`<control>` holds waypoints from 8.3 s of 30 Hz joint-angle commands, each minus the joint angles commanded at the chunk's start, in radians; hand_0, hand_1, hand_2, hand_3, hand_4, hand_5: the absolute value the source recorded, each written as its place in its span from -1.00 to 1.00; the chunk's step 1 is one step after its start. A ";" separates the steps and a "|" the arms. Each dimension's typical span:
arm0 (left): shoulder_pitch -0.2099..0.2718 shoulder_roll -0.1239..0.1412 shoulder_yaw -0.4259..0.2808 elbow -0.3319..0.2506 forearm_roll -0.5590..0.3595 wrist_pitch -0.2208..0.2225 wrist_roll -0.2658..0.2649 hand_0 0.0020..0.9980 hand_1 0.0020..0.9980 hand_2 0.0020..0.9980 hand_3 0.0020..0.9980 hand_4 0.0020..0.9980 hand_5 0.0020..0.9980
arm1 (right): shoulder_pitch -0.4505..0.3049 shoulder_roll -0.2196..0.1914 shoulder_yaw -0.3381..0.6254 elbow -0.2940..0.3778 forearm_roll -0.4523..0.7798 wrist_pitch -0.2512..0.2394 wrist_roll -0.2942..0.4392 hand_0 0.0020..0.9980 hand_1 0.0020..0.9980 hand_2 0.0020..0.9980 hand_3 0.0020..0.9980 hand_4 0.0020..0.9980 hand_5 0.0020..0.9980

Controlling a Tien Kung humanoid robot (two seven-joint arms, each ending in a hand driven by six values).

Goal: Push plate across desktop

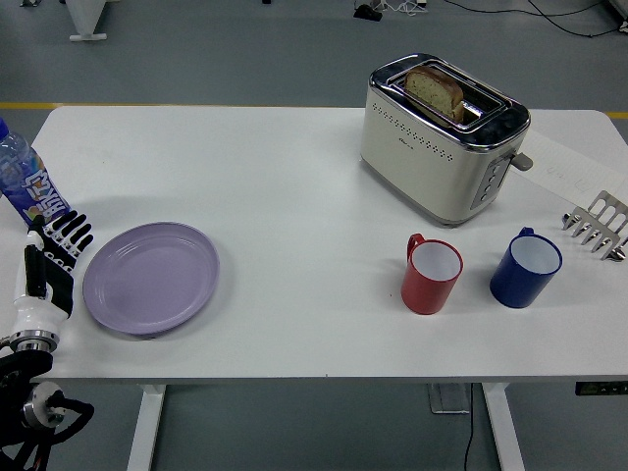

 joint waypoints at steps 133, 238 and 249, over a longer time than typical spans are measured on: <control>-0.070 -0.037 0.457 -0.006 -0.068 0.040 -0.019 0.57 0.54 0.48 0.24 0.07 1.00 | 0.006 0.000 0.028 -0.001 -0.053 -0.006 -0.006 0.13 -0.05 0.23 0.25 -0.20 0.14; 0.024 0.113 0.006 -0.145 0.055 -0.064 0.210 0.60 0.53 0.48 0.30 0.12 1.00 | -0.015 0.000 0.007 0.001 0.000 -0.009 0.001 0.14 -0.05 0.23 0.24 -0.20 0.14; 0.020 0.112 -0.012 -0.147 0.058 -0.065 0.219 0.60 0.53 0.48 0.30 0.13 1.00 | -0.008 0.000 0.001 0.000 0.008 -0.007 0.002 0.14 -0.05 0.23 0.24 -0.20 0.14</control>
